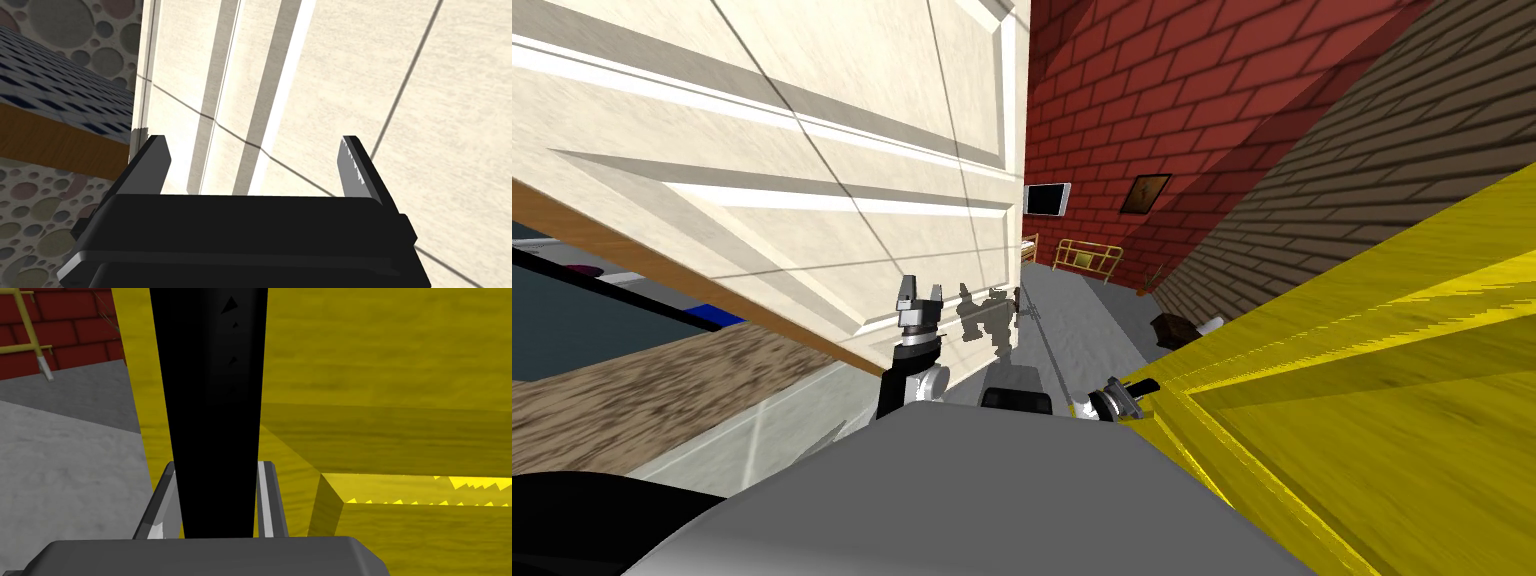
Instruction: Push the door open
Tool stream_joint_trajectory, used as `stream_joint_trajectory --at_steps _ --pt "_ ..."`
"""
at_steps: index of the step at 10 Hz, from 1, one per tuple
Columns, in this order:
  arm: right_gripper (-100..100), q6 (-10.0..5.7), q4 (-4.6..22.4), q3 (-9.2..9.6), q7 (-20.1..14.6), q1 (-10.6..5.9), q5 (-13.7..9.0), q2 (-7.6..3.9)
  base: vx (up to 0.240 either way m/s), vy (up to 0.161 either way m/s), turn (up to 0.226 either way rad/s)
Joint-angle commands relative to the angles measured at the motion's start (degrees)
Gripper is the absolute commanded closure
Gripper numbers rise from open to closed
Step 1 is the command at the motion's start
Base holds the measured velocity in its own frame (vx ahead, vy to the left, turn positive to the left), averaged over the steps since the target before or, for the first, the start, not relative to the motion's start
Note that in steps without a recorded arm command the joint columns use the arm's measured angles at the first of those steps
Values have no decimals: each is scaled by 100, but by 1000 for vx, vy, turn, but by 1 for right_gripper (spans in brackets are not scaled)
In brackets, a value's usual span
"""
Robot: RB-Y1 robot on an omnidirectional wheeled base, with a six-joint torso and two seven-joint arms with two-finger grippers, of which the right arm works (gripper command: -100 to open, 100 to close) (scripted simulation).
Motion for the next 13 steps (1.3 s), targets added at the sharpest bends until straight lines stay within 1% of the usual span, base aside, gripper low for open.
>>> stream_joint_trajectory --at_steps 1,2,3,4,5,6,7,8,9,11,12,13 --pt "100 -160 69 -52 102 -108 -142 124 65 -115 7" --pt "100 -96 69 -27 45 -76 -86 80 26 -48 11" --pt "100 -161 61 -91 74 -73 -169 -82 57 -65 -9" --pt "100 -176 57 -114 81 -68 -197 -129 93 -94 -20" --pt "100 -212 45 -169 98 -57 -263 -210 126 -116 -43" --pt "100 -252 33 -229 116 -46 -336 -262 139 -170 -63" --pt "100 -273 26 -261 126 -39 -374 -272 107 -164 -48" --pt "100 -315 13 -324 146 -27 -450 -266 170 -147 -33" --pt "100 -354 1 -384 164 -15 -522 -221 164 -182 -73" --pt "100 -417 -19 -479 193 3 -635 -64 125 -170 -52" --pt "100 -440 -26 -514 204 10 -677 34 127 -122 -47" --pt "100 -411 -96 -470 231 20 -637 6 54 -45 -14"
